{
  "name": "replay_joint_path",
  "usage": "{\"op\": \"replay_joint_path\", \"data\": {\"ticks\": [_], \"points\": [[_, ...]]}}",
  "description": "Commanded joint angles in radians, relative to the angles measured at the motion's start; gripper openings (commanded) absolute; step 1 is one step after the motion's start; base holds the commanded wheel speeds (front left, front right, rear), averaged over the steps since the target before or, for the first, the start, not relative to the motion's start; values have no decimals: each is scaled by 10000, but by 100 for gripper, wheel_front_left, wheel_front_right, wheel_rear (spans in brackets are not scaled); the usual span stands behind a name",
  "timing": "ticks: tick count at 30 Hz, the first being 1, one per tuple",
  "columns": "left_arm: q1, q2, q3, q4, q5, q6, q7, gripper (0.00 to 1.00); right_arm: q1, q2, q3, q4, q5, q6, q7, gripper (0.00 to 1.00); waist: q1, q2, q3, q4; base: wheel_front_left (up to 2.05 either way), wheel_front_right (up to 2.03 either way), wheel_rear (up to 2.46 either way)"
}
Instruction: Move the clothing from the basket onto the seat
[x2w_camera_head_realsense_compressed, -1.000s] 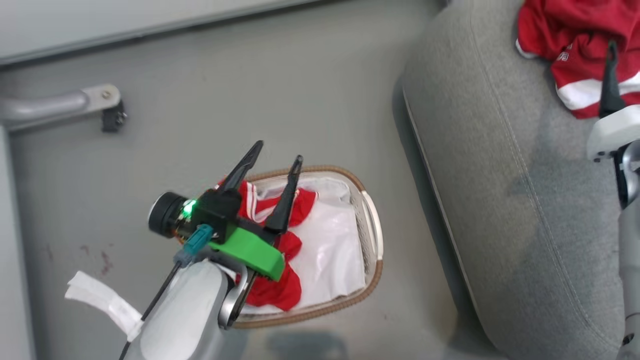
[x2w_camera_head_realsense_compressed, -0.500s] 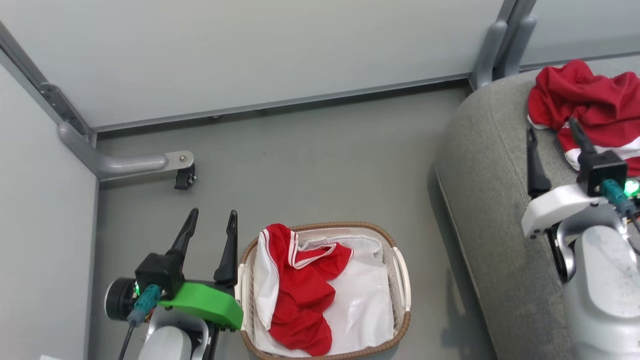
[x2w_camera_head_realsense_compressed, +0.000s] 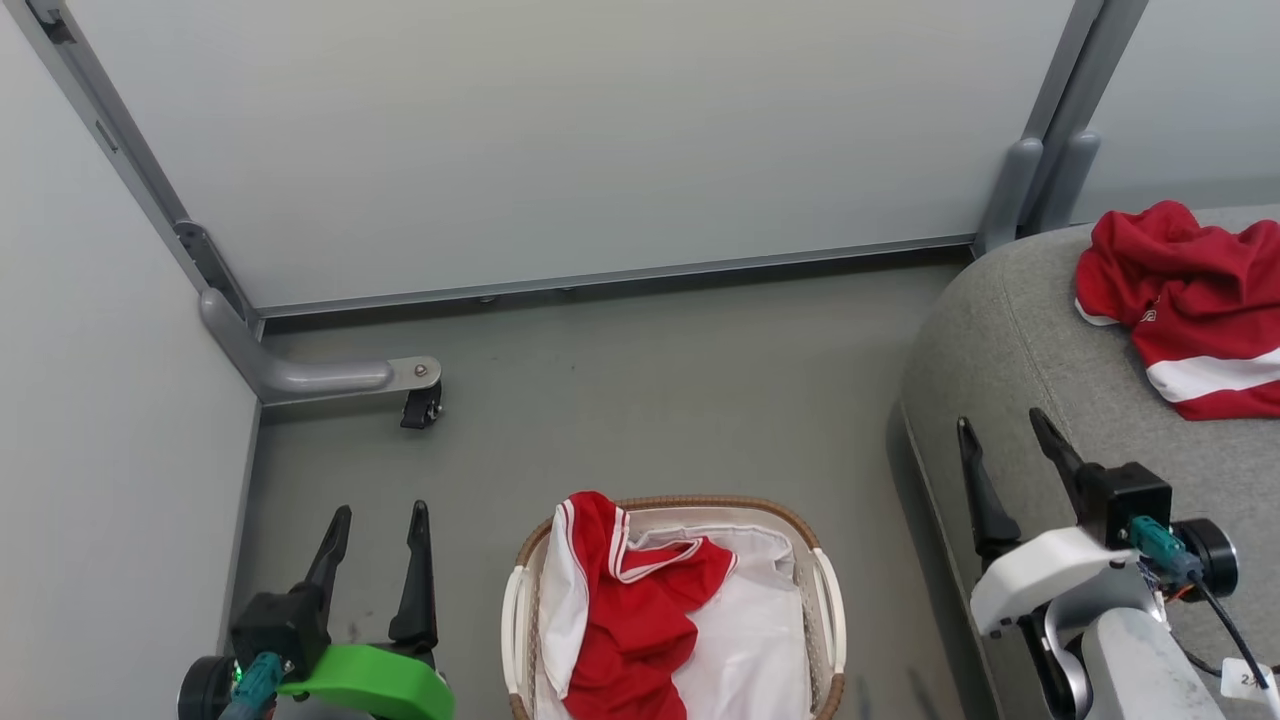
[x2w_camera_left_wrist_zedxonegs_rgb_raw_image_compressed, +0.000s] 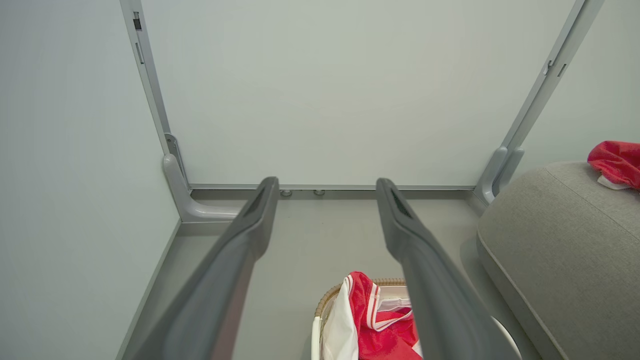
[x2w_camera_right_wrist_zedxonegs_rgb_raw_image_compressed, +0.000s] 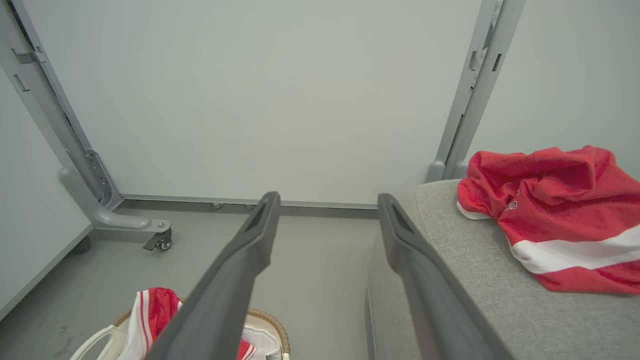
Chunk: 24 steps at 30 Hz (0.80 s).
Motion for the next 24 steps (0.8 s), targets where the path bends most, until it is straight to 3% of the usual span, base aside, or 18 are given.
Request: {"op": "replay_joint_path", "data": {"ticks": [1,8,24], "points": [[211,1,57,-46,-67,62,-5,100,234,-64,48,-90,214,-14,-4,100,1,0,-46,-29,0,0,0],[550,3,244,-111,-215,128,-5,100,891,-51,507,-405,999,-14,-4,100,1,0,-180,-125,0,0,0],[394,3,195,52,-182,104,-5,100,815,-52,478,-346,853,-14,-4,100,1,0,-136,-82,0,0,0]]}}
